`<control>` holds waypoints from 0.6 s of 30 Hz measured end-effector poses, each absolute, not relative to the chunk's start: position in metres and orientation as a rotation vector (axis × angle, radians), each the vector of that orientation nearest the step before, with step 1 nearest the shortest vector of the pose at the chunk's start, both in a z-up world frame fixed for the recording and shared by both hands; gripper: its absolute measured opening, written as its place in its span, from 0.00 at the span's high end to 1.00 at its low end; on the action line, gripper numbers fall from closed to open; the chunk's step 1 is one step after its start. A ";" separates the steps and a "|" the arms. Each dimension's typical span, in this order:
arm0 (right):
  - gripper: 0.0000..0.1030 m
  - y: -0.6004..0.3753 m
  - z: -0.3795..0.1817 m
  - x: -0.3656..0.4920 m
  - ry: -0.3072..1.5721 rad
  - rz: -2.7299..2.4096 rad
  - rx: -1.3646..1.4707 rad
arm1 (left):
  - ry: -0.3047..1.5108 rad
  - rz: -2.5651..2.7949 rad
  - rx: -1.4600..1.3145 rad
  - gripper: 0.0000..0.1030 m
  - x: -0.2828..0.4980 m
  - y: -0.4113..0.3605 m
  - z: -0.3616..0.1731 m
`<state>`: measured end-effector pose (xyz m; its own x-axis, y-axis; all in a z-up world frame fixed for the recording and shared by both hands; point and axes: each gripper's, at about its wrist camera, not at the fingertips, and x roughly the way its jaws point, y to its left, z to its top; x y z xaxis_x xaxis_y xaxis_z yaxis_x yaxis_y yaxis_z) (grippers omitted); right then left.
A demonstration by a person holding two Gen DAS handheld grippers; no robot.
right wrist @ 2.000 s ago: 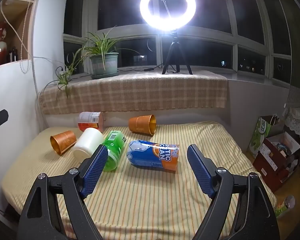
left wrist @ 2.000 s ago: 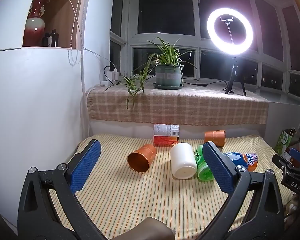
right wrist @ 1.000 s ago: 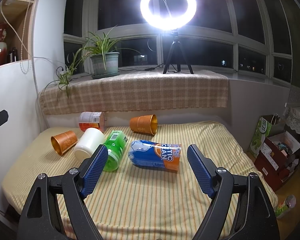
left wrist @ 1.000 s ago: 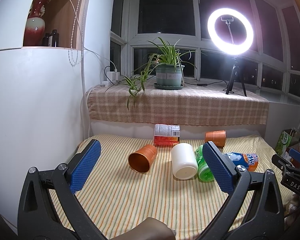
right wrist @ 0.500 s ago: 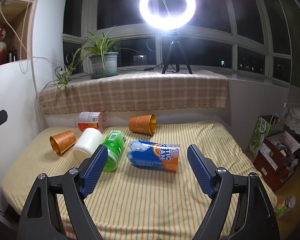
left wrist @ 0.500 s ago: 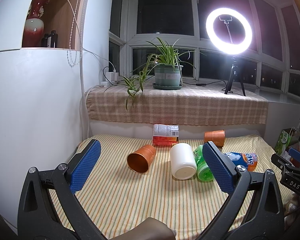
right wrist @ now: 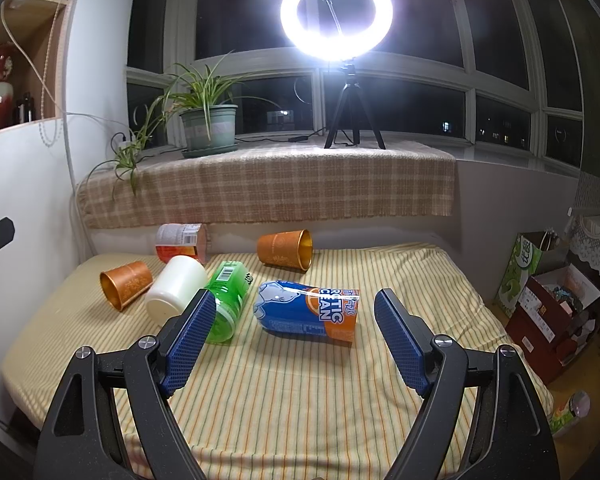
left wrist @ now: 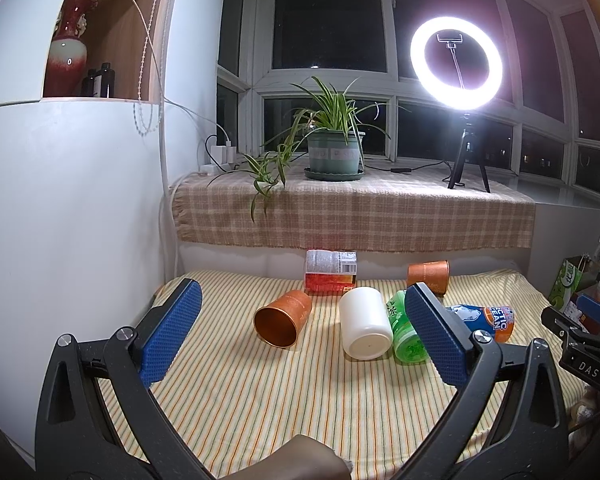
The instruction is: Flip cup upright
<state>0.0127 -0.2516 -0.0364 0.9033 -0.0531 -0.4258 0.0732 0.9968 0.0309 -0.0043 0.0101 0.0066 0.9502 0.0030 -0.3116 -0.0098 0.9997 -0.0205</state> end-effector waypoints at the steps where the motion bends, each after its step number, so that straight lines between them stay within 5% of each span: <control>1: 0.21 -0.252 -0.036 0.013 0.439 -0.066 0.047 | 0.317 0.007 -0.022 0.00 -0.004 0.009 0.006; 18: 0.21 -0.253 -0.037 0.015 0.448 -0.067 0.047 | 0.321 0.006 -0.016 0.00 -0.002 0.004 0.007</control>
<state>0.0147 -0.2533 -0.0370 0.8991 -0.0540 -0.4345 0.0749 0.9967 0.0310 -0.0020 0.0038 0.0071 0.9488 0.0030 -0.3160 -0.0082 0.9999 -0.0152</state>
